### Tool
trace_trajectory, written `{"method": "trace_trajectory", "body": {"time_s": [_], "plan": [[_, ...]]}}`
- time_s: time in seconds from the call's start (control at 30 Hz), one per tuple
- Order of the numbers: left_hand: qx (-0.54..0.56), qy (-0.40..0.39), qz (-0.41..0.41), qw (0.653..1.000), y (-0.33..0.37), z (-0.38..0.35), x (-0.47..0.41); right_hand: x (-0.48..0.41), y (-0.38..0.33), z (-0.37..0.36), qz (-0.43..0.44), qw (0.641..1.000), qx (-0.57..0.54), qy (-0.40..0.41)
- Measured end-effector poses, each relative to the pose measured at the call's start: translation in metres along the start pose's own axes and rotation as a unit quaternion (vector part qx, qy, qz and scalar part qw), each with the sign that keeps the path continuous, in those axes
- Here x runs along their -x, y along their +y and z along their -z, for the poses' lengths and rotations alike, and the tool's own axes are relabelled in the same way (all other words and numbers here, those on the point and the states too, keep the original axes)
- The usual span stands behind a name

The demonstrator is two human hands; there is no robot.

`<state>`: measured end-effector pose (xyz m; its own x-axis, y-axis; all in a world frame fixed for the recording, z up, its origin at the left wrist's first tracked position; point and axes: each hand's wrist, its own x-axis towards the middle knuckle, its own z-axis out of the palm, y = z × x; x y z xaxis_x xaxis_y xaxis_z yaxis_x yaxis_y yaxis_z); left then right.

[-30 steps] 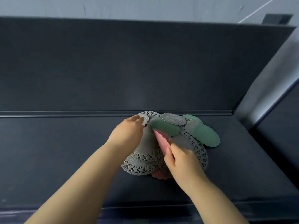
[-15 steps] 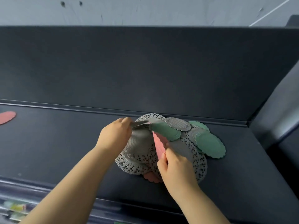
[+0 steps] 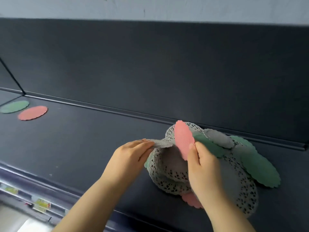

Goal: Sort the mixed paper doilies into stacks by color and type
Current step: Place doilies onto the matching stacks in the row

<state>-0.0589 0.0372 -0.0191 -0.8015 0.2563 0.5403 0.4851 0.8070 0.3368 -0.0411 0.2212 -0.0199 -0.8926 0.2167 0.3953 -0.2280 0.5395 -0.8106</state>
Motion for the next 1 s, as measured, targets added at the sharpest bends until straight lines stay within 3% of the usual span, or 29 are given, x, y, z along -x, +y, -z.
{"method": "trace_trajectory", "body": {"time_s": [0.3,0.63,0.8,0.9,1.0], "plan": [[-0.088,0.001,-0.012,0.996,-0.162,0.067,-0.020,-0.028,-0.062,-0.104,0.015,0.998,0.060,-0.010],[-0.113,-0.134,-0.010,0.984,-0.355,0.128,-0.035,-0.033,-0.140,-0.252,-0.019,0.997,0.080,-0.004],[-0.125,-0.253,-0.035,0.959,-0.386,0.107,-0.028,-0.028,-0.157,-0.292,-0.030,0.998,0.060,-0.001],[-0.123,-0.248,0.015,0.961,-0.392,0.105,-0.023,-0.023,-0.162,-0.301,-0.027,0.998,0.057,0.001],[-0.146,-0.217,0.007,0.965,-0.386,0.111,-0.018,-0.020,-0.166,-0.305,-0.025,0.998,0.053,0.003]]}}
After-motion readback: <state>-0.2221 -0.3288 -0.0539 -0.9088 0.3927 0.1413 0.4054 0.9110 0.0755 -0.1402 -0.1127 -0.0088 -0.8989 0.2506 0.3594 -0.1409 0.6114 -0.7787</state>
